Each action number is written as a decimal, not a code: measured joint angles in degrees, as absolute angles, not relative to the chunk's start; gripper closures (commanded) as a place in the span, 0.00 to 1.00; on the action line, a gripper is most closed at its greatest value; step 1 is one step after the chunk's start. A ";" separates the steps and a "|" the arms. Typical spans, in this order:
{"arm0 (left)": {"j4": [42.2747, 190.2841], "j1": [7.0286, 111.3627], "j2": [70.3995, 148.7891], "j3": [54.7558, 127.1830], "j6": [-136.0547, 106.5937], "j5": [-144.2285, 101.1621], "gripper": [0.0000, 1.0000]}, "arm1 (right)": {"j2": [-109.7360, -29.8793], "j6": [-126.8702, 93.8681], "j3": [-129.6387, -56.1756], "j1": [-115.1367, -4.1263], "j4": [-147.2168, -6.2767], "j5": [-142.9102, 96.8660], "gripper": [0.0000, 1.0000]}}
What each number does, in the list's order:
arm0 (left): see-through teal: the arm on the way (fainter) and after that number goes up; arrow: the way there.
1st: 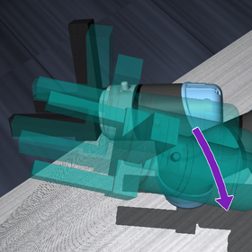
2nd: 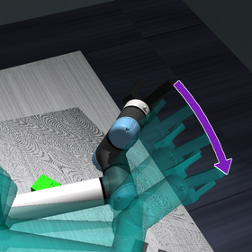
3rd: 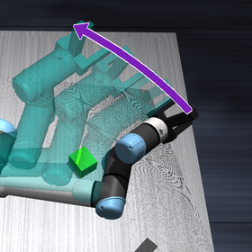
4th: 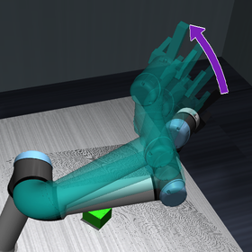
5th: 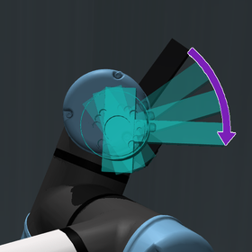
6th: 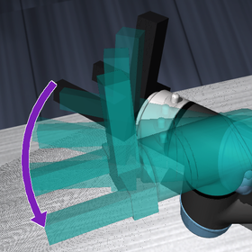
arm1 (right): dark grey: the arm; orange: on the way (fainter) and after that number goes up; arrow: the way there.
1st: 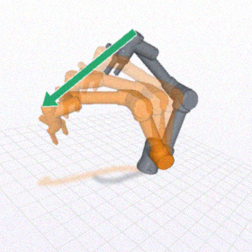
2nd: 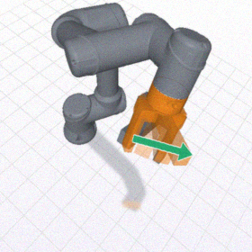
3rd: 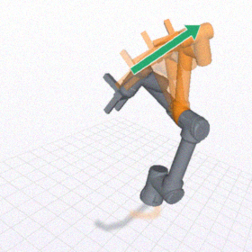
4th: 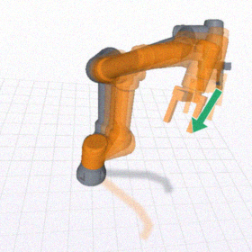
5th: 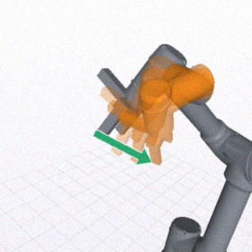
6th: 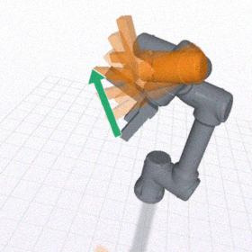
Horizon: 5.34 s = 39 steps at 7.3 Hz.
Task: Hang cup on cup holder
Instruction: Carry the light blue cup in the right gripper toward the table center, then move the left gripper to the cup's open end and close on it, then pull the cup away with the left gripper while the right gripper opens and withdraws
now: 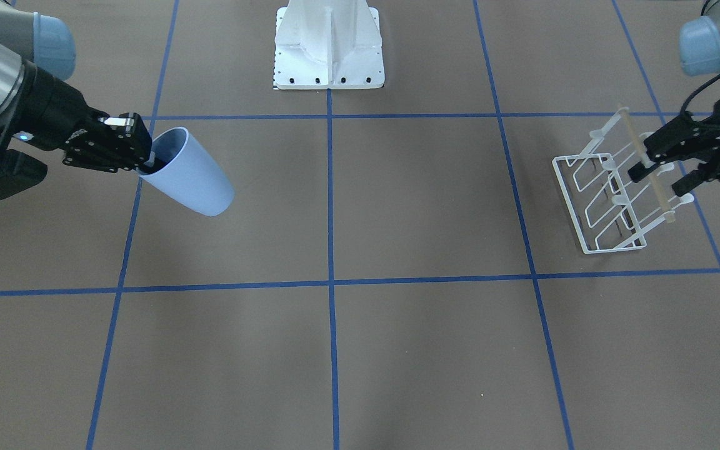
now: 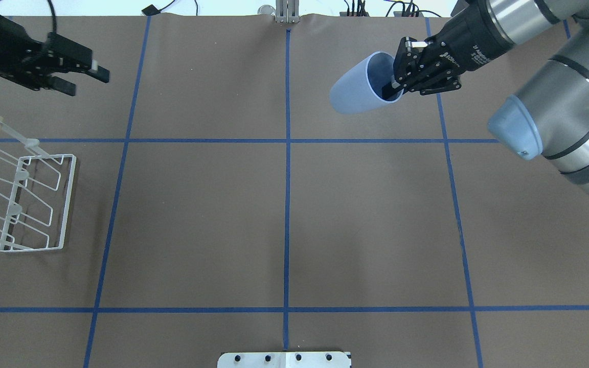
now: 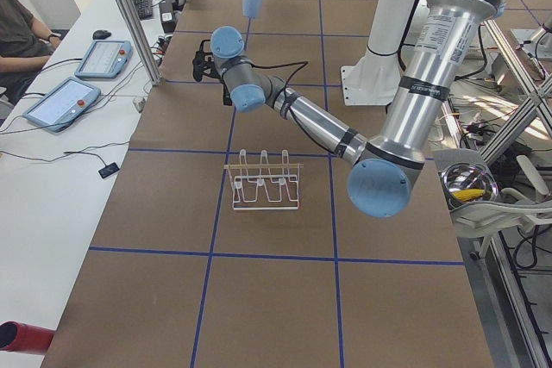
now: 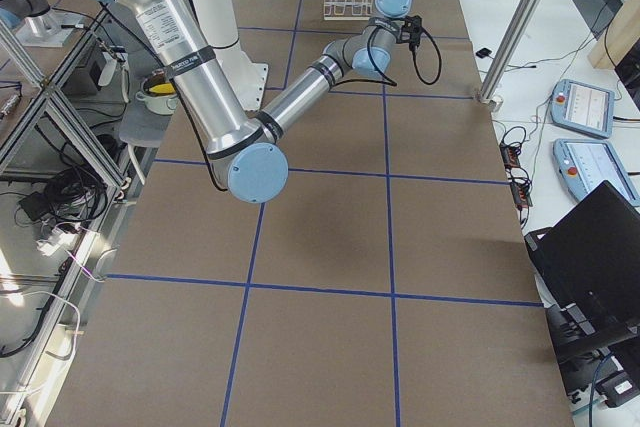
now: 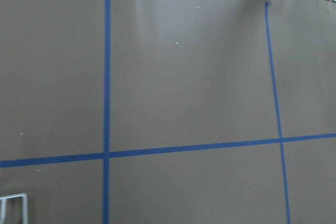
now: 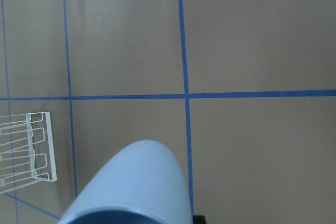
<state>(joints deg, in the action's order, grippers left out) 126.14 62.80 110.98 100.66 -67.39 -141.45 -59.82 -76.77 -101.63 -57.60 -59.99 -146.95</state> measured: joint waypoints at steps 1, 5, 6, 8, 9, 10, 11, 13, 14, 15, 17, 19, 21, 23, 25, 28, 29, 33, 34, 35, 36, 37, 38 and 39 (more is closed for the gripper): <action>134.51 59.20 113.91 97.45 -76.16 -138.58 0.02 | -59.07 -81.04 -100.76 -56.06 -55.57 -146.50 1.00; 161.29 49.57 119.02 88.35 -102.46 -125.07 0.02 | -58.22 -104.54 -98.34 -49.02 -32.08 -133.70 1.00; 165.16 49.24 119.32 87.64 -108.20 -123.95 0.02 | -58.16 -113.37 -95.64 -46.59 -23.07 -128.03 1.00; 176.98 48.49 119.54 85.66 -122.85 -120.41 0.02 | -57.08 -125.59 -87.62 -44.81 -5.19 -122.83 1.00; 183.63 47.61 119.56 84.37 -129.75 -118.29 0.02 | -56.40 -128.85 -85.03 -44.53 0.45 -122.04 1.00; 190.25 45.54 119.55 83.26 -135.01 -114.94 0.02 | -55.84 -130.42 -83.96 -44.04 4.07 -121.77 1.00; 195.46 42.99 119.53 82.69 -138.22 -111.32 0.02 | -55.55 -131.62 -83.58 -43.25 7.41 -121.69 1.00; 201.11 40.13 119.92 82.49 -142.43 -108.07 0.02 | -55.61 -133.32 -83.44 -41.39 12.94 -121.72 1.00; 202.82 39.73 120.14 82.51 -144.15 -106.84 0.02 | -55.97 -133.58 -83.42 -40.72 15.48 -121.89 1.00; 203.89 39.61 120.26 82.52 -145.41 -105.66 0.02 | -56.46 -133.70 -83.41 -40.31 17.37 -122.19 1.00; 204.68 39.12 120.56 82.76 -146.52 -104.87 0.02 | -56.70 -133.68 -83.42 -39.82 18.84 -122.61 1.00; 204.77 37.46 120.65 83.02 -146.61 -104.78 0.02 | -56.54 -133.51 -83.47 -39.58 19.79 -122.71 1.00; 204.78 36.20 120.67 83.87 -146.71 -104.77 0.02 | -56.44 -133.01 -83.18 -38.79 20.41 -122.97 1.00; 204.99 35.57 120.98 84.45 -147.33 -104.77 0.02 | -56.53 -131.61 -83.08 -37.68 21.14 -123.03 1.00; 205.15 34.48 121.15 84.87 -147.54 -104.71 0.03 | -56.58 -130.63 -83.00 -37.29 21.26 -122.97 1.00; 205.22 33.04 121.20 85.60 -147.57 -104.01 0.38 | -56.53 -130.44 -82.97 -37.18 21.27 -122.67 1.00; 205.31 32.82 121.19 85.60 -147.57 -103.72 0.99 | -56.53 -130.35 -82.98 -37.18 21.27 -122.63 0.02; 205.89 32.71 120.56 85.71 -147.57 -103.54 1.00 | -57.80 -127.83 -83.83 -37.48 21.28 -121.65 0.00; 205.94 32.84 120.38 85.92 -147.51 -103.54 1.00 | -59.27 -126.32 -84.62 -38.06 21.35 -121.73 0.00; 205.98 33.10 120.11 86.03 -147.26 -103.38 1.00 | -61.29 -125.64 -85.84 -39.41 21.43 -121.97 0.00; 206.00 33.82 119.19 86.33 -146.48 -102.18 1.00 | -63.39 -125.42 -87.06 -41.50 21.72 -122.21 0.00; 205.70 35.33 117.89 86.84 -144.50 -100.58 1.00 | -65.66 -124.80 -87.91 -44.00 22.08 -122.44 0.00; 204.19 37.58 116.91 87.19 -141.18 -99.87 1.00 | -68.85 -122.03 -88.37 -47.15 22.00 -123.01 0.00; 201.25 40.17 116.31 87.36 -137.71 -99.78 1.00 | -72.98 -117.24 -88.35 -50.80 21.51 -124.17 0.00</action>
<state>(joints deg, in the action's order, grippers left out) 201.25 40.17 116.31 87.36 -137.71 -99.78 -72.98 -117.24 -88.35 -50.80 21.51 -124.17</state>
